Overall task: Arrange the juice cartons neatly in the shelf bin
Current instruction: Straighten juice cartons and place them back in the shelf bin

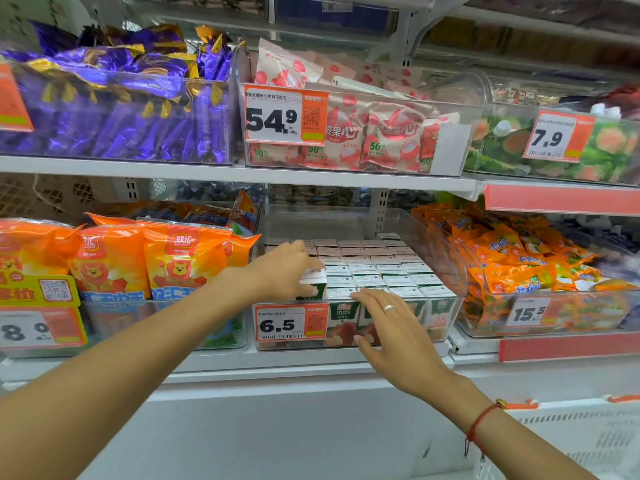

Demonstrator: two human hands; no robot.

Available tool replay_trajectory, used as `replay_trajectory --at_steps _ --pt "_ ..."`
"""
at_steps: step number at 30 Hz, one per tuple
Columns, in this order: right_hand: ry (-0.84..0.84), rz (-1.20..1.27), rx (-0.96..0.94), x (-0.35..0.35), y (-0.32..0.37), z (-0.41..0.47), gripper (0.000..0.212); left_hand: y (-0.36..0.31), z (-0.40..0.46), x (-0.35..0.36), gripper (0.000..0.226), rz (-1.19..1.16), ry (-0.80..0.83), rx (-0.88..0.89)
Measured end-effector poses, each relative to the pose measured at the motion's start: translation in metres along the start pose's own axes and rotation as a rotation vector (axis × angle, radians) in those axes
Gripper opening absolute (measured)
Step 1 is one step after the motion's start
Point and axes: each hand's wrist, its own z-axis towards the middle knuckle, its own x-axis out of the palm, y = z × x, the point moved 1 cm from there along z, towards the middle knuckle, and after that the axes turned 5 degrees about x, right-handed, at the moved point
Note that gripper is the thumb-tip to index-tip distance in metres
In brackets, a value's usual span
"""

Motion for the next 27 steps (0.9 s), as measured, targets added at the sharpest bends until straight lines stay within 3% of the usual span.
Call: replay_trajectory --at_steps 6,13,20,27 --pt "-0.003 0.002 -0.014 0.001 -0.002 -0.001 0.062 0.009 -0.016 0.032 0.033 -0.227 -0.125 -0.022" --pt "0.019 -0.001 -0.035 -0.001 -0.002 0.000 0.062 0.002 -0.039 0.056 0.041 -0.060 -0.306 0.030" --pt "0.062 0.131 -0.001 -0.017 0.009 0.037 0.045 0.008 -0.086 0.063 0.044 0.145 -0.672 -0.044" --pt "0.388 -0.028 -0.097 -0.007 0.043 0.116 0.035 0.025 -0.090 0.063 0.061 0.176 -0.668 -0.210"
